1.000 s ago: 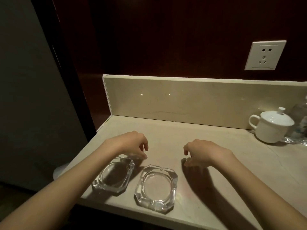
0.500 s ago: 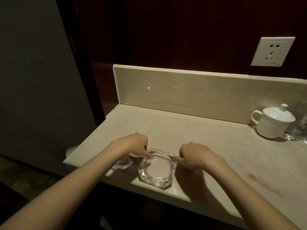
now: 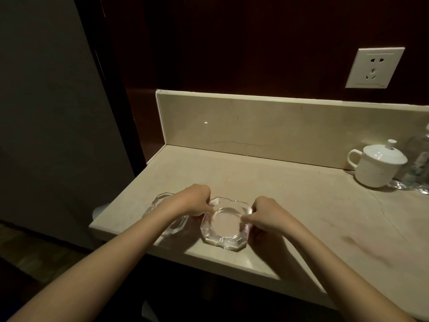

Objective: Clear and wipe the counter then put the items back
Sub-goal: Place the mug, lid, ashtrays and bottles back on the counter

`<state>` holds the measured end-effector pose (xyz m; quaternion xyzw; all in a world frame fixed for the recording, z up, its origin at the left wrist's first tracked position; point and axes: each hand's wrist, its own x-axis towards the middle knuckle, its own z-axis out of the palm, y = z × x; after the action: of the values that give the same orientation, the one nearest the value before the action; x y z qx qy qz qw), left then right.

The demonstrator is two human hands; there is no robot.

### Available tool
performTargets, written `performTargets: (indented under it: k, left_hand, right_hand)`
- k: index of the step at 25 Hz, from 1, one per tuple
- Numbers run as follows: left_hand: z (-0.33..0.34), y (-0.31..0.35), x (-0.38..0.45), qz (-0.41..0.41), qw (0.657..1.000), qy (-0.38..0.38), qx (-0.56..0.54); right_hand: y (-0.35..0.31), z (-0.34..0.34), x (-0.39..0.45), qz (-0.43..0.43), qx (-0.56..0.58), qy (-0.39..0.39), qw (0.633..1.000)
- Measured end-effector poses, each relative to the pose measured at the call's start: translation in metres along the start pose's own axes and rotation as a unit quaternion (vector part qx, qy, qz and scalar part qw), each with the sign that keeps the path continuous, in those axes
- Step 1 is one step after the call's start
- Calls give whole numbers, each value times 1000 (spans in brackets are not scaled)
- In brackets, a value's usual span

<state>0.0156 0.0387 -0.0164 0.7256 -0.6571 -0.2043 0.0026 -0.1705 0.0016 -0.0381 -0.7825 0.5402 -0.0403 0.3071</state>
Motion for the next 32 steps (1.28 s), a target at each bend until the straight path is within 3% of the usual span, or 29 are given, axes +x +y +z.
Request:
performTargets:
  k: [6,16,25,32]
  left_hand:
    - [-44,-9,44,28,998,54,-19]
    - [-103,-100,103,-18,993,79,-82]
    - [-123,-157,156,-83,989,117,44]
    - [-112,-166,175,-117,976,135,121]
  right_hand:
    - [-17,-31,43,-5,114,42,993]
    - [-93,-17,155,-32,199,8,979]
    - [-152,3,246,-12,44,26,999]
    - [-162,22,275,-2,5,17,1000]
